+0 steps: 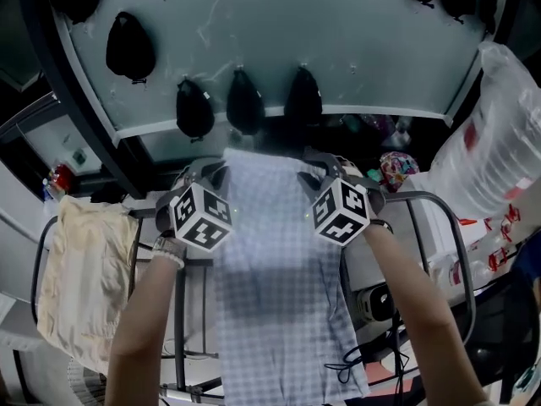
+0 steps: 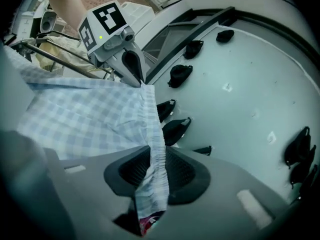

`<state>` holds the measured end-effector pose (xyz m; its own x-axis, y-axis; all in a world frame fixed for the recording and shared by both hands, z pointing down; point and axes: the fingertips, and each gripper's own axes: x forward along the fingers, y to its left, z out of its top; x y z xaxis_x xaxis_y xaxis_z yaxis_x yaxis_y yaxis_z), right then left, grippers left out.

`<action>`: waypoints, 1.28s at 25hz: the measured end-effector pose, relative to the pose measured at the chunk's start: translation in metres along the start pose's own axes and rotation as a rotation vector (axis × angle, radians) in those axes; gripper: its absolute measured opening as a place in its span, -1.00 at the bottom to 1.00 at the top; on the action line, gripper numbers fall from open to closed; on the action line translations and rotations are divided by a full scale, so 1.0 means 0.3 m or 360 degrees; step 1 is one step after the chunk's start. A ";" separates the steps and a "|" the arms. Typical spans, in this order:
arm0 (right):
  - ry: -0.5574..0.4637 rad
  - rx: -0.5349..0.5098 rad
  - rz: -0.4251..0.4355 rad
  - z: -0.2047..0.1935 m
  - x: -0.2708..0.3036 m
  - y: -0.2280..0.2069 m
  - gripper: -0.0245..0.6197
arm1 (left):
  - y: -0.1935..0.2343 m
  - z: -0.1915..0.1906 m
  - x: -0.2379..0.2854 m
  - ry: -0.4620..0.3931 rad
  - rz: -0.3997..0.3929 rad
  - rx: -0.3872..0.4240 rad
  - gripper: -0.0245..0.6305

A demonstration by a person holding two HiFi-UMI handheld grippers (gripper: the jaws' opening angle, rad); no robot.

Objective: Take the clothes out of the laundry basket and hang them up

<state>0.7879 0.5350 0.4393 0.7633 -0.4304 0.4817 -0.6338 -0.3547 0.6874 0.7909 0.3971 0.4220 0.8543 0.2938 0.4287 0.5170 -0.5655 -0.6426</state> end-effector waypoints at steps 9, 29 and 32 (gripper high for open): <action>0.0046 0.0259 0.0266 -0.083 0.066 0.112 -0.60 | -0.132 -0.129 0.047 0.0127 -0.0174 -0.0183 -0.70; -0.0629 0.0517 0.0053 0.613 -0.437 0.229 -0.86 | 0.109 -0.210 -0.836 -0.0155 0.0360 -0.0401 -0.94; -0.0740 0.0477 0.0126 0.823 -0.521 0.326 -0.87 | 0.136 -0.278 -1.073 -0.0132 0.0466 -0.0457 -0.94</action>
<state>0.5759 0.3626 0.2970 0.6194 -0.7621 0.1882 -0.7466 -0.4978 0.4413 0.5325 0.2153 0.3109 0.9704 0.1431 0.1944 0.2258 -0.8229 -0.5214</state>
